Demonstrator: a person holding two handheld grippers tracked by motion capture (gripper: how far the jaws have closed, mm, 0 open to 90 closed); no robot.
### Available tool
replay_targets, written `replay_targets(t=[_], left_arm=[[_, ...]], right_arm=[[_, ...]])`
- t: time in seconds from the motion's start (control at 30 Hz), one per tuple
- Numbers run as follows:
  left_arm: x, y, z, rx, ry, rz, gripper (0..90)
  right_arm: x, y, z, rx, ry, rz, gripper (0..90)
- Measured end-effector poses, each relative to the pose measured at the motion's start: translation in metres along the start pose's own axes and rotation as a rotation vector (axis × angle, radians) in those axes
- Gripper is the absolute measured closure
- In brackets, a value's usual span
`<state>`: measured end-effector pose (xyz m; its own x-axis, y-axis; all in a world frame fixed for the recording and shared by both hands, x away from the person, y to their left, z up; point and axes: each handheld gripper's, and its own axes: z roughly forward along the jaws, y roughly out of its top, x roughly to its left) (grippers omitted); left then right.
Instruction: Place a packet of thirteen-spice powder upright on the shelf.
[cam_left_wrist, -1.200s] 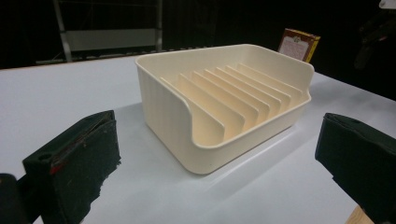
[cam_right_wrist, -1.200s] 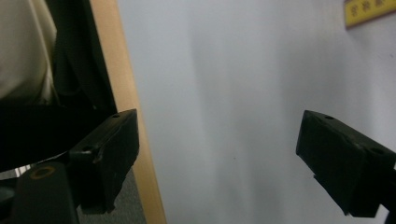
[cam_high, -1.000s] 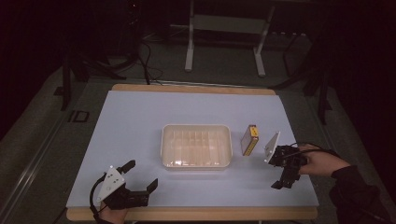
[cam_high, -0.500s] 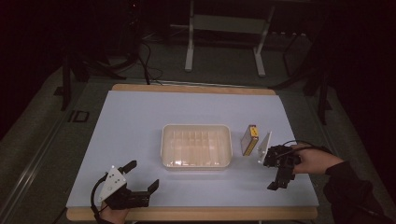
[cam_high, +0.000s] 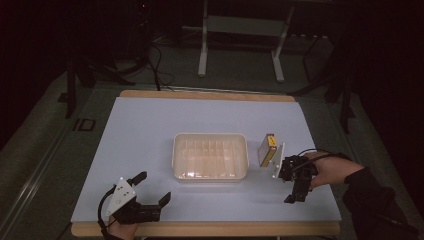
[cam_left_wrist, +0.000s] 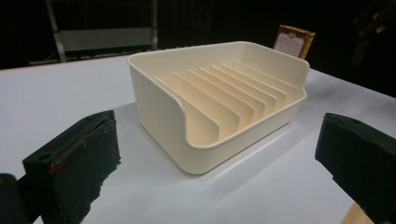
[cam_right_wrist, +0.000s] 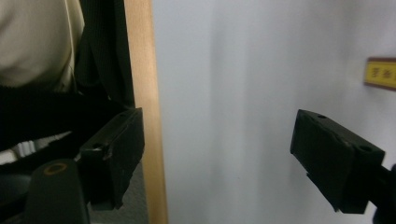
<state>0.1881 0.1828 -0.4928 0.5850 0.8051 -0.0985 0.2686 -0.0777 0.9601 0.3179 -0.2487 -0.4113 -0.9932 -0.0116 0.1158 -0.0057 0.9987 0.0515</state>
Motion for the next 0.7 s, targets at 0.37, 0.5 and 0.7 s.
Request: replay_targets(t=[0.37, 0.5, 0.7], left_arm=[[0.000, 0.000, 0.001, -0.002, -0.003, -0.009, 0.0], [0.000, -0.001, 0.000, 0.000, -0.002, -0.008, 0.0], [0.000, -0.001, -0.001, -0.002, 0.003, -0.011, 0.0]], right_arm=[[-0.003, 0.008, -0.032, -0.045, -0.074, -0.073, 17.0], [-0.007, 0.009, -0.040, -0.050, -0.096, -0.070, 17.0], [-0.014, 0.011, -0.053, -0.053, -0.119, -0.064, 17.0]])
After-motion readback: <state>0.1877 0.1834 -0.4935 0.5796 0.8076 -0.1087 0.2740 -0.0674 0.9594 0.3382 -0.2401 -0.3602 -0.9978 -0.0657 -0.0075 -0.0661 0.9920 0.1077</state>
